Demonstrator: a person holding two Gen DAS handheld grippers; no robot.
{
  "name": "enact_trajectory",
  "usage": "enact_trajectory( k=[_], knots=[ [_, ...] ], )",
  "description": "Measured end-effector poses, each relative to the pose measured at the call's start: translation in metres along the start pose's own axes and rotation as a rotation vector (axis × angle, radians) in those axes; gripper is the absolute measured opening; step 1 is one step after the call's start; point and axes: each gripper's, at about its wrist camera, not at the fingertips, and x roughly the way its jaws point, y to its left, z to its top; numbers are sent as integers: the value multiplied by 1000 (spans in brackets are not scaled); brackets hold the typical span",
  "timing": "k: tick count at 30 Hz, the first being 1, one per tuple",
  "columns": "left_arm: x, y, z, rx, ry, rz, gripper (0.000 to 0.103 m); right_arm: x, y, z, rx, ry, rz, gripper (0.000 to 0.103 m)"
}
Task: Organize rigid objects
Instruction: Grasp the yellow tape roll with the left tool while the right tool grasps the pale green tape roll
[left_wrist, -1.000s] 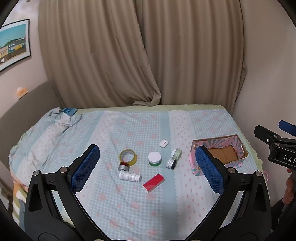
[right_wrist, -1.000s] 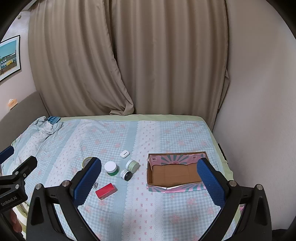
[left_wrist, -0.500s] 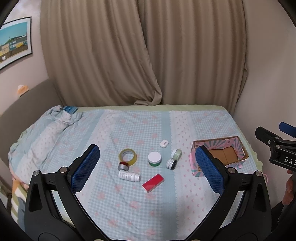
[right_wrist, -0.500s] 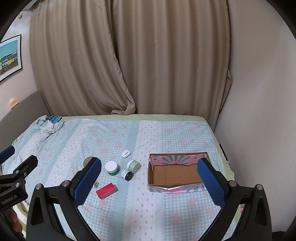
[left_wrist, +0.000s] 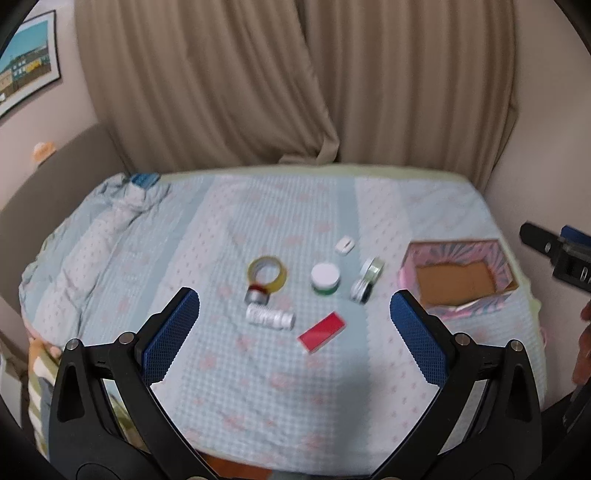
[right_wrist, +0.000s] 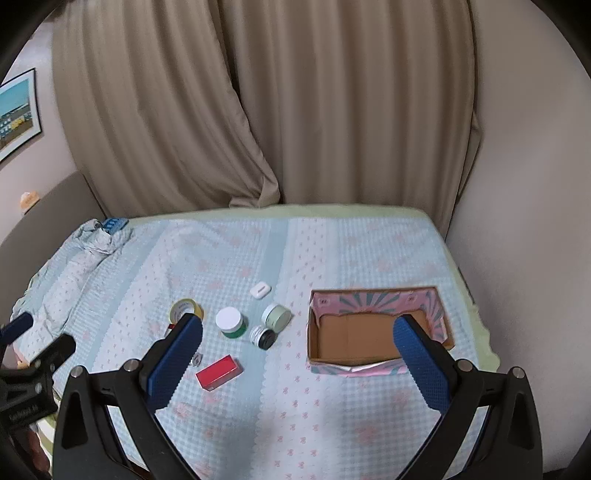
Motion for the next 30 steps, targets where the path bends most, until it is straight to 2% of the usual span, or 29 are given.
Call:
enact_trajectory(
  k=[6, 10, 14, 17, 22, 30],
  knots=[
    [72, 45, 6, 12, 79, -37, 103, 48, 26, 1, 32, 77, -45, 103],
    [137, 77, 13, 54, 139, -79, 102, 84, 47, 4, 81, 123, -95, 103],
    [215, 105, 16, 53, 210, -129, 102, 132, 69, 4, 148, 176, -125, 103],
    [273, 116, 12, 72, 256, -139, 102, 168, 86, 3, 166, 204, -157, 103],
    [353, 113, -4, 126, 319, -142, 102, 231, 99, -4, 204, 283, -172, 103],
    [457, 99, -33, 134, 408, -151, 102, 336, 92, -21, 278, 416, -188, 103]
  ],
)
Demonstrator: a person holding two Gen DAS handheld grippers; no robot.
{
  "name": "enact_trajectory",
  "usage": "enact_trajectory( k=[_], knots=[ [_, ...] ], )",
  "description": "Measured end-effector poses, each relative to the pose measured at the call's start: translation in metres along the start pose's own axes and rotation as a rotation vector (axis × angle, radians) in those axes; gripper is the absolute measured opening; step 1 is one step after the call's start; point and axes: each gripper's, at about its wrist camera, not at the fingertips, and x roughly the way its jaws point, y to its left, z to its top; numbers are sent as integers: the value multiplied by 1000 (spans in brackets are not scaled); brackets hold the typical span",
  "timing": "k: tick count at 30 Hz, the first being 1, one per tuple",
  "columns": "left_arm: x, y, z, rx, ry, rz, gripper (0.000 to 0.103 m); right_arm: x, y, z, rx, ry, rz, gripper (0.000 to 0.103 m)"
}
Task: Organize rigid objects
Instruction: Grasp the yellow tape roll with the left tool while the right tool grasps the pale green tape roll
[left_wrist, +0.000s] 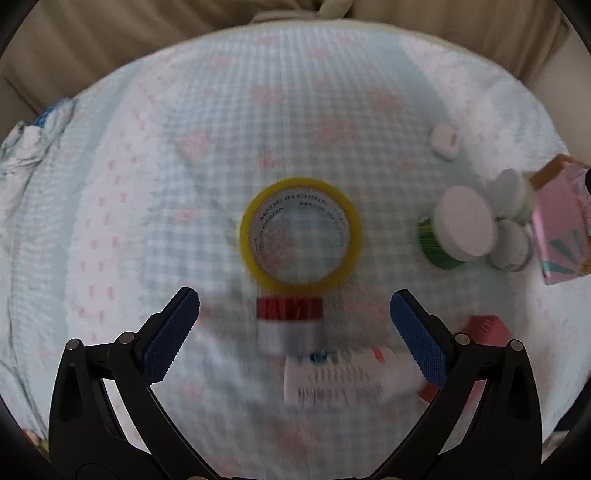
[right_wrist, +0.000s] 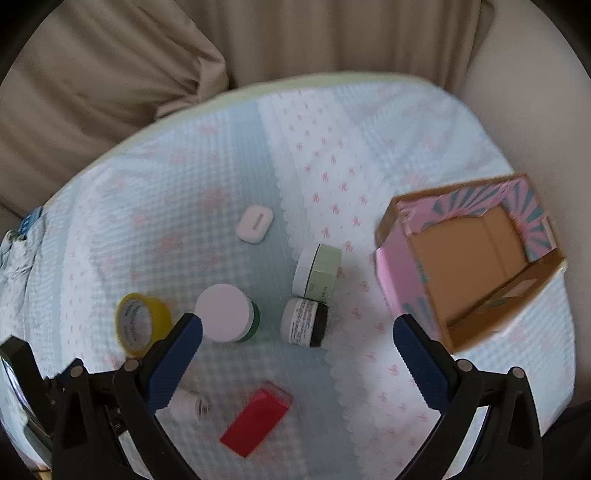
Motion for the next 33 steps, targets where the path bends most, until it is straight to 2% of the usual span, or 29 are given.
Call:
enact_trajectory(
  k=[7, 10, 16, 20, 22, 24, 26, 33],
  knots=[
    [61, -8, 10, 27, 43, 7, 102, 78, -3, 11, 45, 116, -32, 103],
    [76, -13, 18, 36, 39, 18, 102, 106, -7, 18, 62, 150, -49, 103],
    [95, -16, 34, 68, 24, 41, 102, 147, -16, 30, 116, 202, -83, 94],
    [104, -14, 37, 65, 39, 28, 101, 168, -23, 37, 148, 240, -101, 82],
    [105, -13, 39, 58, 34, 23, 98, 175, -25, 40, 156, 253, -108, 71],
    [105, -13, 37, 58, 33, 25, 98, 182, -25, 41, 159, 268, -106, 50],
    [103, -12, 36, 56, 30, 27, 97, 185, -25, 40, 159, 274, -88, 41],
    [93, -14, 27, 52, 6, 25, 97, 182, -15, 38, 114, 270, -114, 40]
  ],
)
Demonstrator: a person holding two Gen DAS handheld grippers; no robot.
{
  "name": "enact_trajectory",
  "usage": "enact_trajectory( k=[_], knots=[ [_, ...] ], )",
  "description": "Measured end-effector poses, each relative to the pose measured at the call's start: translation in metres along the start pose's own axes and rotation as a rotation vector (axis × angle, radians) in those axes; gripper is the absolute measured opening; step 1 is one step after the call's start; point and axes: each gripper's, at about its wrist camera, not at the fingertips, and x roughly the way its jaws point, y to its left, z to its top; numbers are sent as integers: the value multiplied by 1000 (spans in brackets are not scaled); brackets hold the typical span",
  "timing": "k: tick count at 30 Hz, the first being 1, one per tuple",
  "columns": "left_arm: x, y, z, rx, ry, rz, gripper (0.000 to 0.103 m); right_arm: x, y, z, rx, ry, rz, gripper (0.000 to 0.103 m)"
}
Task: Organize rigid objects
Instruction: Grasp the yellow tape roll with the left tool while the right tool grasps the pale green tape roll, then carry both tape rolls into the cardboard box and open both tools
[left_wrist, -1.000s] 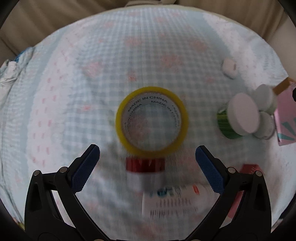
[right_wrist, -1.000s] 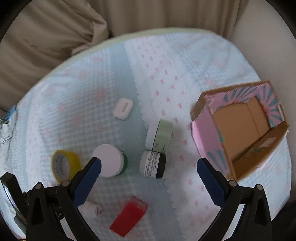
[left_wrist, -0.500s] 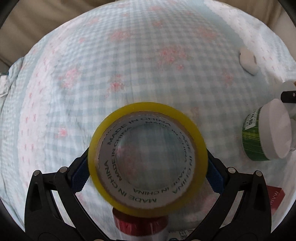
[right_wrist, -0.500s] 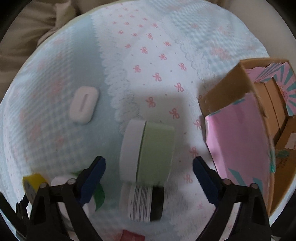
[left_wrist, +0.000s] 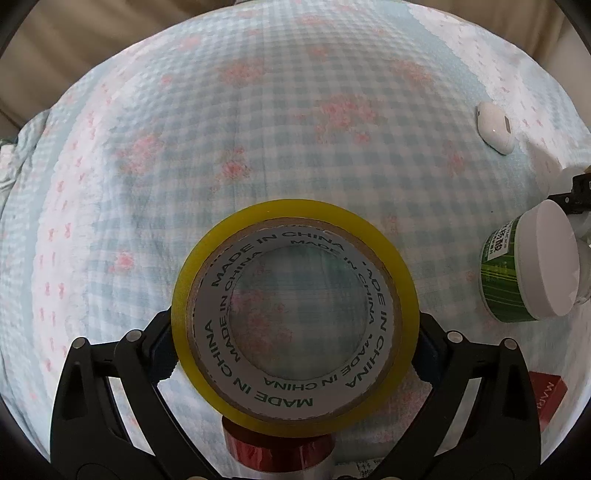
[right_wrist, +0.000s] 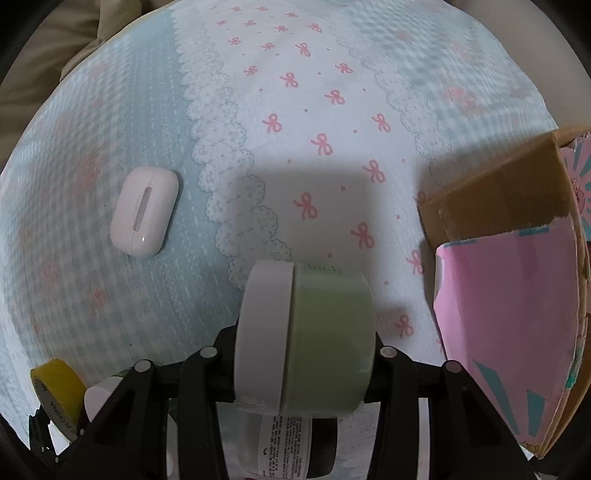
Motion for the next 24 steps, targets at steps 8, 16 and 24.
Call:
enact_trajectory(
  k=[8, 16, 24],
  knots=[
    [-40, 13, -2, -51, -43, -4, 97, -32, 19, -7, -18, -43, 18, 40],
    [-113, 34, -3, -90, -104, -2, 97, -105, 56, -34, -126, -125, 79, 40],
    [-194, 53, -21, -109, -146, 18, 97, -180, 88, -72, -256, -175, 170, 40]
  ],
)
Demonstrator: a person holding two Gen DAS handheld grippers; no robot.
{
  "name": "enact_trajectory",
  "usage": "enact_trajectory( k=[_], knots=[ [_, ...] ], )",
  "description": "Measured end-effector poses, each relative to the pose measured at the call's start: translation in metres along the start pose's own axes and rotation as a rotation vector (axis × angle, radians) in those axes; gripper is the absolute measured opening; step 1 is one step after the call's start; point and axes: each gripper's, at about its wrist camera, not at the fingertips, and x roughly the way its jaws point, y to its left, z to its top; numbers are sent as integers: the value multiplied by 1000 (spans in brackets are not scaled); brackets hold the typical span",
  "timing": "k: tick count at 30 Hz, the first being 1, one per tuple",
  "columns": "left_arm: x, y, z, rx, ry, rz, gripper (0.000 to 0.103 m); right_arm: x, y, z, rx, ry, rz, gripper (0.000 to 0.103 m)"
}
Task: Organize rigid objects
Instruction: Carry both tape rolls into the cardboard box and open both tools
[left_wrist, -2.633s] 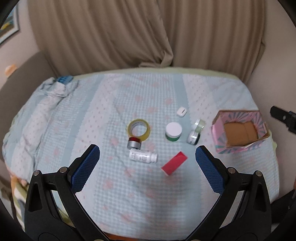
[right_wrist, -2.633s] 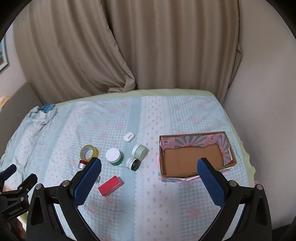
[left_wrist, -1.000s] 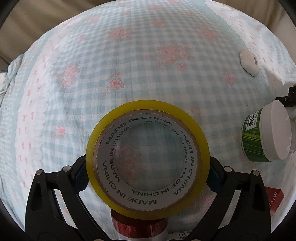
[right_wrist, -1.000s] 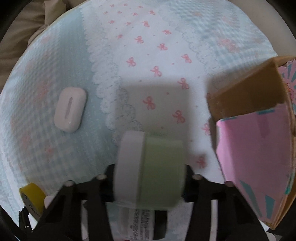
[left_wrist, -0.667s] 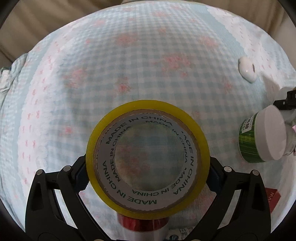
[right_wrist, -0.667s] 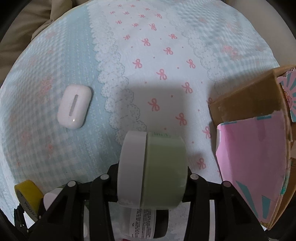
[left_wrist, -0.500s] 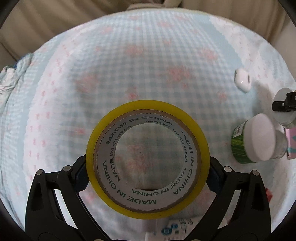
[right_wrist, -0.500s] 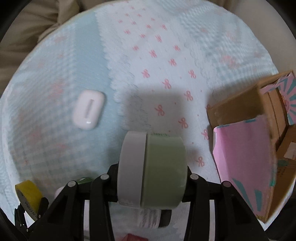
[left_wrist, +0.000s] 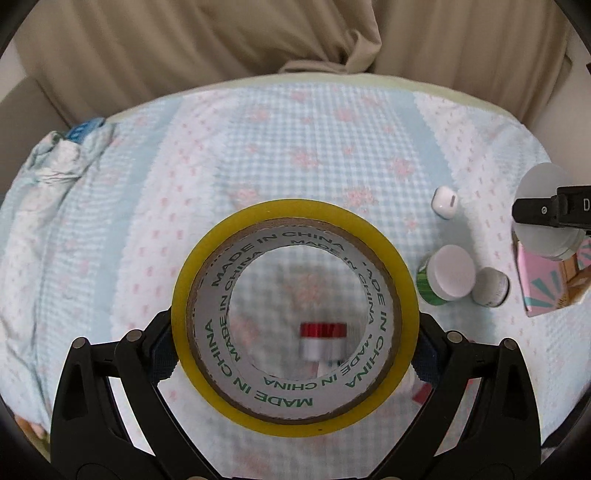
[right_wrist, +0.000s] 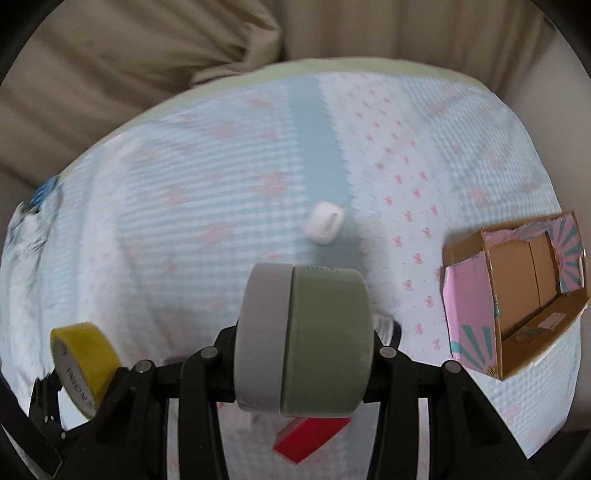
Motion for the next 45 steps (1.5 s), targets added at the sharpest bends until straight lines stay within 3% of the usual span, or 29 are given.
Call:
enact_trajectory(
  k=[8, 15, 22, 28, 35, 45],
  knots=[
    [-77, -7, -3, -18, -35, 39, 97, -55, 18, -24, -114, -13, 82, 40],
    [-129, -53, 1, -37, -77, 67, 97, -92, -6, -35, -194, -17, 132, 40],
    [-157, -131, 10, -96, -86, 63, 97, -122, -72, -29, -250, -38, 165, 40],
    [-168, -230, 25, -93, -104, 8, 97, -151, -162, -18, -249, -71, 156, 40],
    [-153, -347, 52, -8, -93, -85, 97, -159, -273, -1, -229, -94, 107, 40],
    [-58, -466, 72, 106, 44, -151, 97, -89, -390, 20, -197, 20, 23, 40]
  ],
)
